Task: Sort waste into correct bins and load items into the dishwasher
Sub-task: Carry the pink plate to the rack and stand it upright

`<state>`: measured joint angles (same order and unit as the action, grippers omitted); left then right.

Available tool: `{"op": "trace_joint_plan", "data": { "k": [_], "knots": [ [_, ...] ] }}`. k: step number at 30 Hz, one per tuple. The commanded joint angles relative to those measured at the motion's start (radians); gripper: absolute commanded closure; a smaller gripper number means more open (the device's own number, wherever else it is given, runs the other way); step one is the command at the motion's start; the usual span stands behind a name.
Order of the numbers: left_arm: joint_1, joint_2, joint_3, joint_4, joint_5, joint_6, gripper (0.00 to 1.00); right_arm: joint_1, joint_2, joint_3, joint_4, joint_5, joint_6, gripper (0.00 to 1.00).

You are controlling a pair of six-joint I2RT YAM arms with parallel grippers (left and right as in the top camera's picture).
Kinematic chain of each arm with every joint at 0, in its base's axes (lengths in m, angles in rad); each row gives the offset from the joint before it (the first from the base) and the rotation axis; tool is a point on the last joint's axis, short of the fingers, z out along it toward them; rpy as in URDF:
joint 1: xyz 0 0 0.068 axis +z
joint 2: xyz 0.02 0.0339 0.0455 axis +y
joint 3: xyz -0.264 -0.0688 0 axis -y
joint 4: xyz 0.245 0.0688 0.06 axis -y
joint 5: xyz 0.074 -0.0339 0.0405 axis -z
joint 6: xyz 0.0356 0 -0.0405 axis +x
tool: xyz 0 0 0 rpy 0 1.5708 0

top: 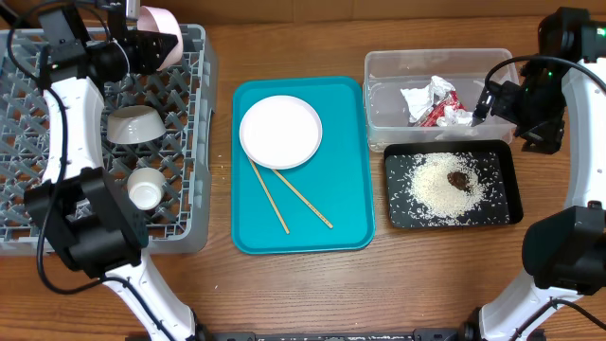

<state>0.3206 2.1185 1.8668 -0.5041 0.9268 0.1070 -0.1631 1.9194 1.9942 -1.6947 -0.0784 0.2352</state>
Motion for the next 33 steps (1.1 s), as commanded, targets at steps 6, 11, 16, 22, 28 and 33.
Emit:
{"op": "trace_joint_plan", "data": {
  "k": [6, 11, 16, 22, 28, 33],
  "knots": [
    [-0.006, 0.147, 0.006, 0.195, 0.203, -0.095, 0.96, -0.002, -0.038, 0.009, 0.001, -0.005, 0.001, 0.00],
    [0.008, 0.183, 0.006, 0.188, 0.219, -0.115, 0.96, -0.002, -0.038, 0.009, 0.001, -0.005, 0.002, 0.00],
    [0.074, 0.183, 0.007, 0.134, 0.252, -0.145, 0.96, -0.002, -0.038, 0.009, 0.001, -0.005, 0.001, 0.00],
    [0.142, 0.183, 0.006, -0.011, 0.215, -0.117, 0.88, -0.002, -0.038, 0.009, 0.001, -0.005, 0.002, 0.00],
    [0.193, 0.183, 0.007, -0.123, 0.231, -0.110, 0.52, -0.002, -0.038, 0.009, 0.001, -0.005, 0.002, 0.00],
    [0.229, 0.154, 0.008, -0.203, 0.230, -0.078, 0.45, -0.002, -0.038, 0.009, 0.001, -0.005, 0.002, 0.00]
  ]
}}
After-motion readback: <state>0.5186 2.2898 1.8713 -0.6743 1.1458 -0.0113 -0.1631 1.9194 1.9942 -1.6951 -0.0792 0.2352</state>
